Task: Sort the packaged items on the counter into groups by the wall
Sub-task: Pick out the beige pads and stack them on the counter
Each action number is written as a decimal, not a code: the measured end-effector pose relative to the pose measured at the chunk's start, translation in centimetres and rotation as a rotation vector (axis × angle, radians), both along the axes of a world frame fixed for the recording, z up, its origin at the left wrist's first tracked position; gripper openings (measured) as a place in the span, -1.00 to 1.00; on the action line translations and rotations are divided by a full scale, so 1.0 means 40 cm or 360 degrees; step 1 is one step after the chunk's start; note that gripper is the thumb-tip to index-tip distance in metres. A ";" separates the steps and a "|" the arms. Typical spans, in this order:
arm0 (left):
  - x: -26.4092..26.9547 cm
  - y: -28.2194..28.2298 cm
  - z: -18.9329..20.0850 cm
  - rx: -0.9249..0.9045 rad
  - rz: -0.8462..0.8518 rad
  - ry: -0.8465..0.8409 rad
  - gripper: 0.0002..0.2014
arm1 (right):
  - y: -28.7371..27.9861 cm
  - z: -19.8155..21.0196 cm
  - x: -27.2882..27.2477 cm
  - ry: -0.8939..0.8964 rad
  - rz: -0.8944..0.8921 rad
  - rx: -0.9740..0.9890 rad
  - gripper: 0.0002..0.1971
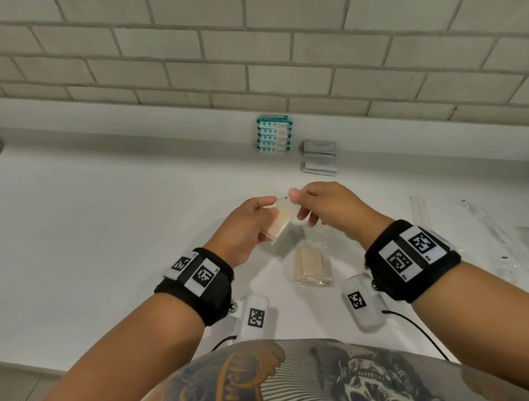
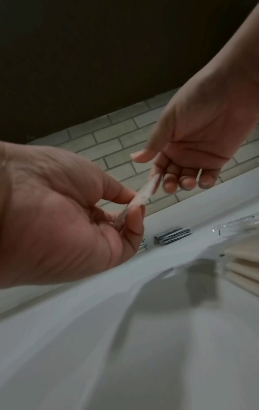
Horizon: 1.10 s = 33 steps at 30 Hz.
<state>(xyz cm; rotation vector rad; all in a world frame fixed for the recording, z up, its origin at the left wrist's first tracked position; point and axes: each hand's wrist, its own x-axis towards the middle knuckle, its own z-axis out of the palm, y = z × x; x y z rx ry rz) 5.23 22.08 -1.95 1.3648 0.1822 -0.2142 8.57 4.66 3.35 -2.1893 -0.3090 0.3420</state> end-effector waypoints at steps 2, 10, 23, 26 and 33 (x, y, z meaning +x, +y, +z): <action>0.000 -0.008 0.004 0.0042 -0.0027 -0.0089 -0.78 | 0.004 0.001 0.003 0.0028 0.0018 0.0048 -0.75; -0.006 0.005 0.018 0.0193 0.0119 -0.0126 -0.91 | -0.026 -0.005 0.015 0.0055 -0.0052 0.0293 -0.88; -0.002 -0.009 0.051 0.0509 0.0044 -0.0276 -0.90 | -0.049 0.006 0.008 -0.0158 -0.0067 0.0256 -0.90; 0.001 -0.008 0.068 0.0953 -0.0028 -0.0392 -0.90 | -0.066 0.001 0.005 -0.0113 -0.0069 0.0291 -0.92; 0.014 -0.005 0.148 0.1134 -0.0341 -0.0587 -0.95 | -0.124 0.022 -0.003 -0.0165 -0.0389 0.0370 -0.93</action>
